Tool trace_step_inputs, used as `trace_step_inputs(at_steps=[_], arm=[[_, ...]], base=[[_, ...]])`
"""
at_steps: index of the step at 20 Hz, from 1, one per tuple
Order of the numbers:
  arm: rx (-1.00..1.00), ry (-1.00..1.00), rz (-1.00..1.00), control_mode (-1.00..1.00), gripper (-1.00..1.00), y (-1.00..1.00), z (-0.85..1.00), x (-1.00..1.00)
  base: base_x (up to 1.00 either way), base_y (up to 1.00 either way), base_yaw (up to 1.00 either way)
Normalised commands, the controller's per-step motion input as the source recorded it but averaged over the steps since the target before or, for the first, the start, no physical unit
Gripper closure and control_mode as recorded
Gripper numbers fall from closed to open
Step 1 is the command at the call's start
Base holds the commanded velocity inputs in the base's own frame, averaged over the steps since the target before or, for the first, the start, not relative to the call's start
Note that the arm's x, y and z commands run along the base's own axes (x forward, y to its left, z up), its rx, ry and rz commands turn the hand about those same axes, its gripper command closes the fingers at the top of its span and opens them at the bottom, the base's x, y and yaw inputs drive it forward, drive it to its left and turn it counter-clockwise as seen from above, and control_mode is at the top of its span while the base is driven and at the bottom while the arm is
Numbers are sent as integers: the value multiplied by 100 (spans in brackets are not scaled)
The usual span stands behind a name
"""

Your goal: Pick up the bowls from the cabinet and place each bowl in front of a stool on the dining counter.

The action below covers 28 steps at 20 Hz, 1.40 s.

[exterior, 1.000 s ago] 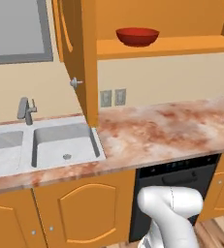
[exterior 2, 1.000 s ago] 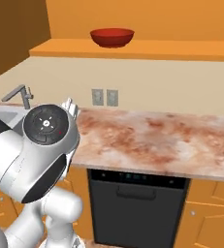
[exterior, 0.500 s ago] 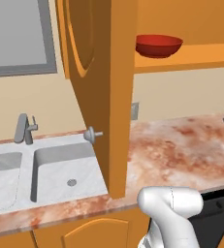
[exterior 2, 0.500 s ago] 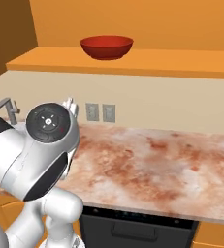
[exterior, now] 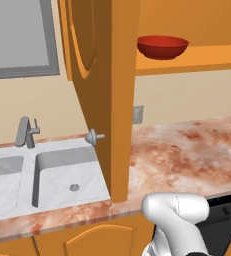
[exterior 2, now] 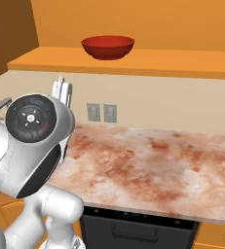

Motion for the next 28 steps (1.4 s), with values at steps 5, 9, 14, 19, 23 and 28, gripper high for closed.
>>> trace_step_inputs(at_steps=[5,9,14,19,23,28], arm=[[-2,-8,0,-100,-100,0,100,-7],[0,0,0,-100,-100,0,76,33],[0,0,0,-100,-100,0,0,82],[0,0,3,-100,-100,0,-7,100],[0,-9,1,-100,-100,0,-18,83],[0,-4,2,-100,-100,8,-13,97]], base=[[0,0,0],[0,0,0],[0,0,0],[0,0,0],[0,0,0],[0,0,0]])
